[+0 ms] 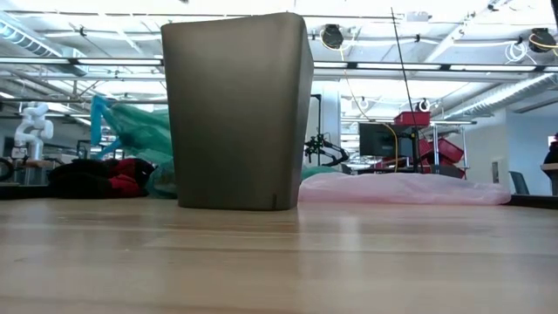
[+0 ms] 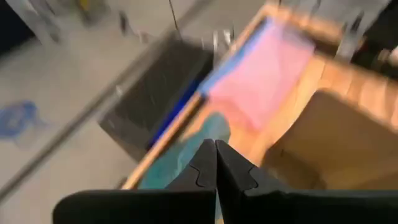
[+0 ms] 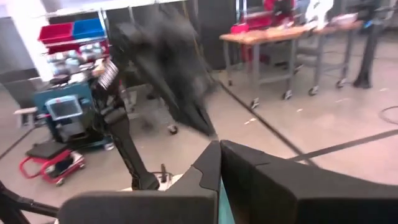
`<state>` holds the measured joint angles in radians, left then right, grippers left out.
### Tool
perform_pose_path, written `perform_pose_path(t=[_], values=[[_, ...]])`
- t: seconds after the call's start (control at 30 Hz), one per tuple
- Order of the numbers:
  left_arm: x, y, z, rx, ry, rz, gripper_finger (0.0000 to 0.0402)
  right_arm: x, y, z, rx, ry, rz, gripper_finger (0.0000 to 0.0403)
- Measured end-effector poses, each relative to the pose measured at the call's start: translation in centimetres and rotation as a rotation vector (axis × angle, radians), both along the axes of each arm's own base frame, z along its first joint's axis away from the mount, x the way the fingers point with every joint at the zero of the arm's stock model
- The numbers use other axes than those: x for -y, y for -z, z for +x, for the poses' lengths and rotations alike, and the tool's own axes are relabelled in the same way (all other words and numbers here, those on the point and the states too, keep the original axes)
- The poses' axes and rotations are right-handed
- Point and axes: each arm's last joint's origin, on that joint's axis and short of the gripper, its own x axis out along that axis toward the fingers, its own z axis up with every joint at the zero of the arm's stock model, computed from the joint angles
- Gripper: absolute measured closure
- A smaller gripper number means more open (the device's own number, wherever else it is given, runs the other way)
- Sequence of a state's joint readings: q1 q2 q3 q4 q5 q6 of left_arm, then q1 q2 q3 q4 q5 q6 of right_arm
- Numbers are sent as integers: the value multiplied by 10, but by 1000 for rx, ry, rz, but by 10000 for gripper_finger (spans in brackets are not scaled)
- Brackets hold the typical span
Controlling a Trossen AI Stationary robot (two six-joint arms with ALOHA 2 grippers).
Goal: Place trash/remove bag and relplace
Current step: Insert the new pink trash bag into the black trash bin
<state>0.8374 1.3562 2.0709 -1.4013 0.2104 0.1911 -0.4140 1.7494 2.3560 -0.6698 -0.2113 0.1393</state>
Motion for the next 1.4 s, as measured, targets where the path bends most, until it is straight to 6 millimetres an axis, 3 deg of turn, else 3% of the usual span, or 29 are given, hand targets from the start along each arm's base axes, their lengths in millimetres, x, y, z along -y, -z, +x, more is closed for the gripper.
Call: perform_pose_path(t=[0.17, 0.3, 0.5, 0.6, 1.07, 1.23, 1.3, 1.4], values=[[-31, 49, 35, 48, 154, -96, 400, -26, -23, -51, -3, 93, 11, 403], [-51, 93, 48, 58, 163, -186, 401, -46, -24, -69, -52, 128, 69, 403], [-82, 161, 59, 96, 156, -208, 401, -68, -11, -66, -181, 110, 141, 403], [-91, 197, 64, 108, 177, -319, 401, -78, -4, -59, -223, 79, 183, 403], [-132, 338, 90, -67, 105, -542, 401, -85, 1, -48, -224, 83, 283, 403], [-137, 349, 89, -94, 67, -547, 401, -85, 1, -48, -221, 86, 298, 403], [-139, 336, 85, -79, 51, -515, 401, -85, 1, -48, -221, 86, 300, 403], [-142, 295, 75, 4, 25, -417, 402, -84, 3, -45, -228, 88, 301, 403]])
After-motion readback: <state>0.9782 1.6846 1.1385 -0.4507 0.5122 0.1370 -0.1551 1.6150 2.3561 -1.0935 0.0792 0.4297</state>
